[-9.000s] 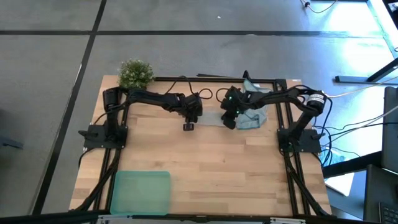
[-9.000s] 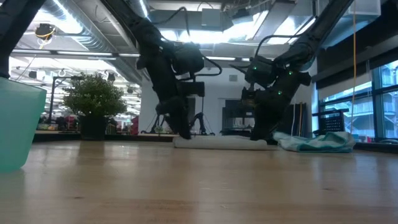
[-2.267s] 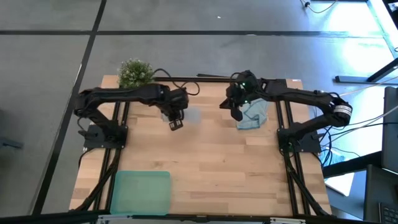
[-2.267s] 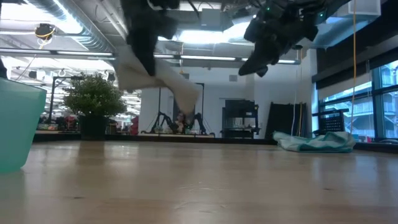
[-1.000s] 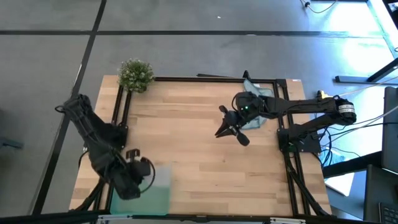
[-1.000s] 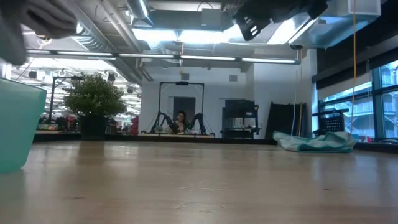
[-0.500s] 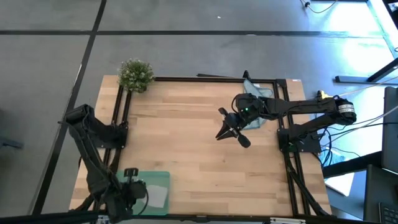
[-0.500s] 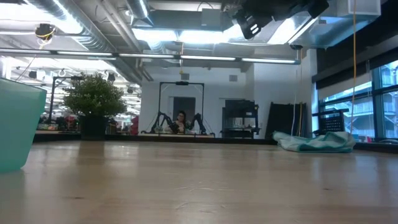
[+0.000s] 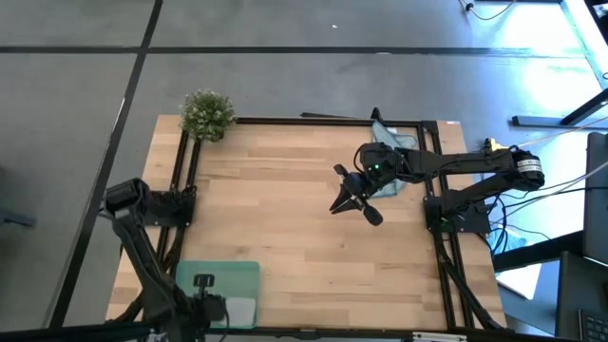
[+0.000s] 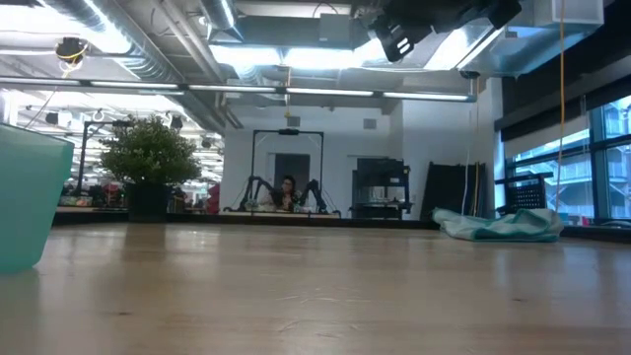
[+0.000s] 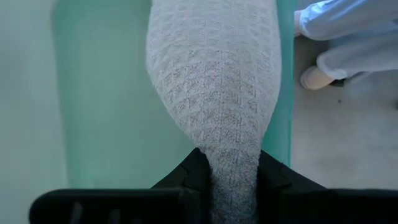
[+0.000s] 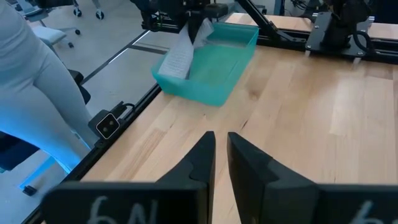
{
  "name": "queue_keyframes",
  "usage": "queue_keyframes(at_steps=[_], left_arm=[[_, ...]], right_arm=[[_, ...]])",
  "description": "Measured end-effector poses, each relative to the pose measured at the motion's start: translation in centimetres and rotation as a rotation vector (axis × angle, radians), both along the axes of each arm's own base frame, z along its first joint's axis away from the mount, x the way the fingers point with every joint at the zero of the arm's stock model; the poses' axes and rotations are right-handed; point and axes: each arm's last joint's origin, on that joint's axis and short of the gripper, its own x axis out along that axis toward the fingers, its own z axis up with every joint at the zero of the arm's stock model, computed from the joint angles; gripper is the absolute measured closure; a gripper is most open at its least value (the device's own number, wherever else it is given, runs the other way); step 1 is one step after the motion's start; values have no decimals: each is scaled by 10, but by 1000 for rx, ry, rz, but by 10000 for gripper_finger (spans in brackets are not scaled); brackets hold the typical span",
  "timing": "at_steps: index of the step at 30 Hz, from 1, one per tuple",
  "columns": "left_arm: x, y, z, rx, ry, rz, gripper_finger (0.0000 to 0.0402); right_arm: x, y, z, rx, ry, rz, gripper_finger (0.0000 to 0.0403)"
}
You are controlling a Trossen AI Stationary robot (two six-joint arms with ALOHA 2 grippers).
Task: Roll microfiber towels into tight, uniform cylinder then place into a basket
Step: Put the gray rolled microfiber cloth into the green bin
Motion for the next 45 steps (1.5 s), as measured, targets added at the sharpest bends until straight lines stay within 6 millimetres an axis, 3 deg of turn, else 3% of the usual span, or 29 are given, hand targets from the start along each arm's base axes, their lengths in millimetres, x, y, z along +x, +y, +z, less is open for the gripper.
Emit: queue_keyframes(at_steps=[9,31,45], left_arm=[[3,-9,-16,4,9,-10,342],[3,-11,-16,-19,15,-12,342],[2,-12,-16,-59,28,84,342]], right_arm=[[0,0,0,0,0,-1,358],[0,0,0,0,1,-2,358],[0,0,0,0,1,-2,358]])
